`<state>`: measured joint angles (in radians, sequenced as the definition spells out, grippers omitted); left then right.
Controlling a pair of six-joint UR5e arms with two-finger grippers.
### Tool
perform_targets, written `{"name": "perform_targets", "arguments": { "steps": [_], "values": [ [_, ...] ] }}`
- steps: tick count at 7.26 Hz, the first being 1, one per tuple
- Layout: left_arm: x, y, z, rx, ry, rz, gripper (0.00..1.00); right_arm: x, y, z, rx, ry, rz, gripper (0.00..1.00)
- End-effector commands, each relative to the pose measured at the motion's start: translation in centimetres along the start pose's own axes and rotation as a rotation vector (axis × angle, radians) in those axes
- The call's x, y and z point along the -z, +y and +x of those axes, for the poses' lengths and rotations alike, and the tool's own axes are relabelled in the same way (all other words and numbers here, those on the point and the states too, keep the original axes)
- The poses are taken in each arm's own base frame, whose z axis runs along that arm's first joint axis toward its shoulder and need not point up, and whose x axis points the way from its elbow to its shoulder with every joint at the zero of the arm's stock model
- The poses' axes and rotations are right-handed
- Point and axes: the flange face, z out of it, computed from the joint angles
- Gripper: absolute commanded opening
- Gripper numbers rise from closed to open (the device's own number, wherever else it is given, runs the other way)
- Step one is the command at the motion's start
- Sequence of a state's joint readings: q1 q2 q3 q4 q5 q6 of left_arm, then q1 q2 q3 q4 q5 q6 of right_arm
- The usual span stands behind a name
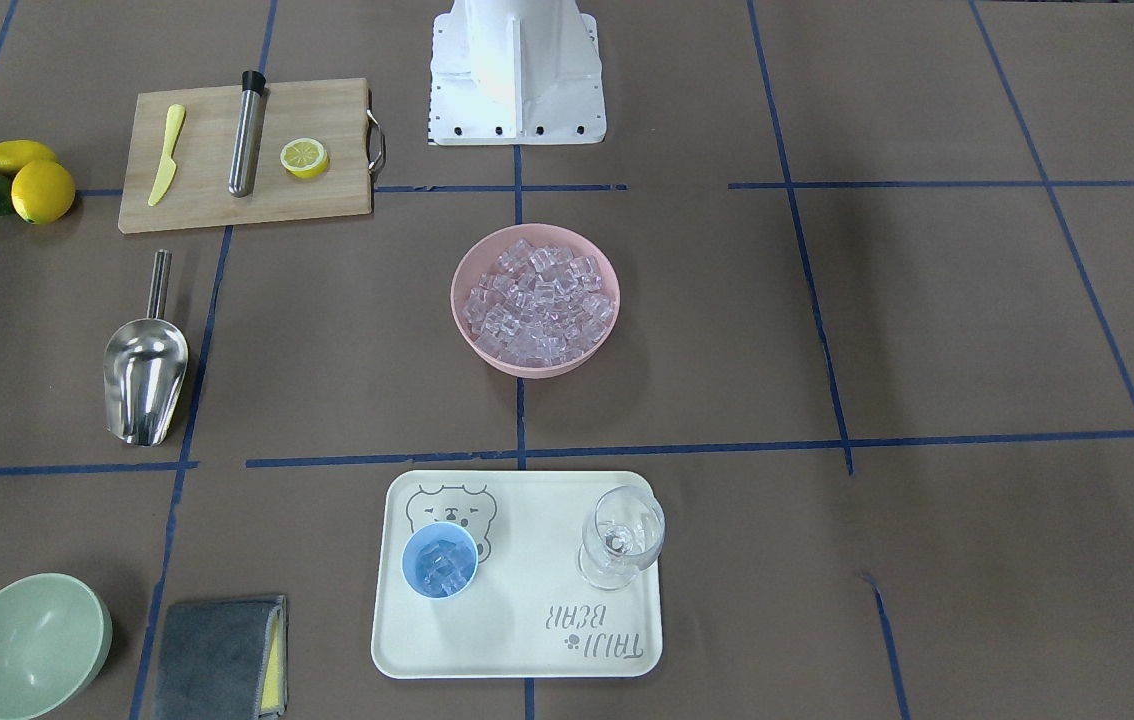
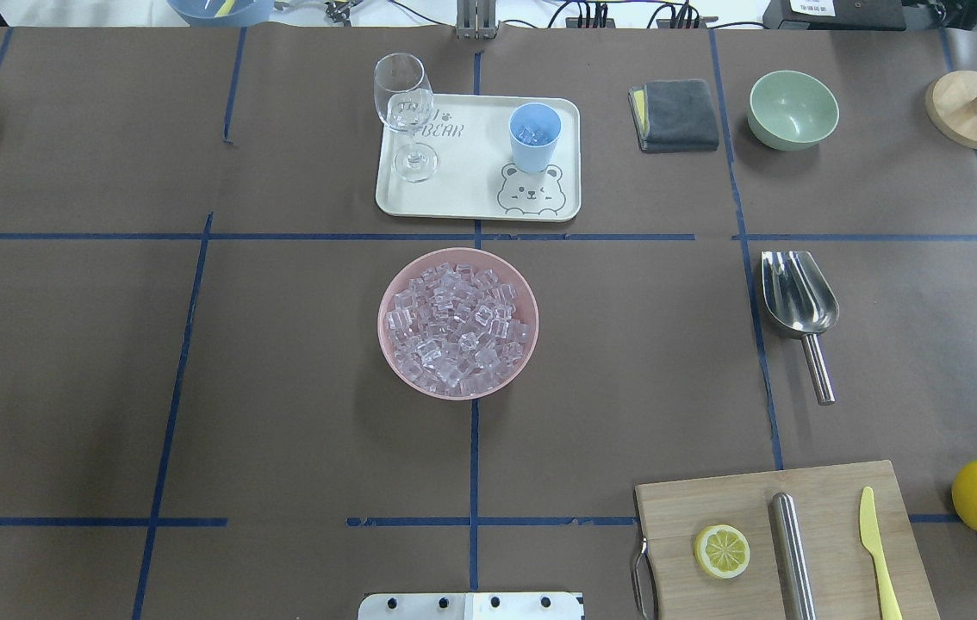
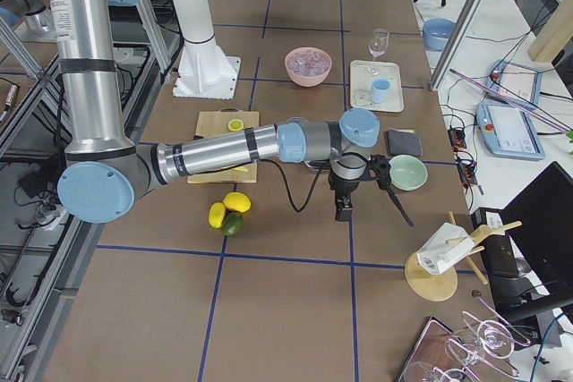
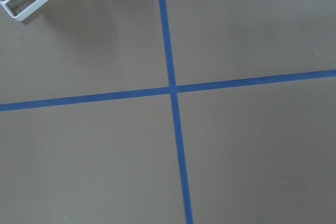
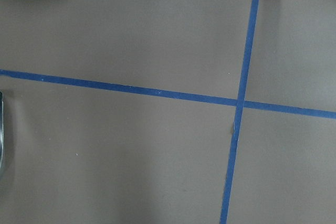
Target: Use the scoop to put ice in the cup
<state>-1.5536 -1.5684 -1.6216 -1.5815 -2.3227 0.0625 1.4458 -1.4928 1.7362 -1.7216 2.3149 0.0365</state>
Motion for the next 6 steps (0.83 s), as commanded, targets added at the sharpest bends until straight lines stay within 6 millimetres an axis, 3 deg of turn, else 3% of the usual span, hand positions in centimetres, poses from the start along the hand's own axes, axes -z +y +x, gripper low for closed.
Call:
{"name": "perform_targets", "arguments": {
  "steps": [1,6],
  "values": [
    [0.7,0.1,0.3,0.002,0.004,-0.007,1.00,0.0,0.2,0.0,-0.010,-0.001,0.000,1.00],
    [1.9,-0.9,1.5,-0.028,0.005,0.022,1.00,-0.2,0.3,0.1,-0.020,-0.006,-0.006,1.00]
  ]
}}
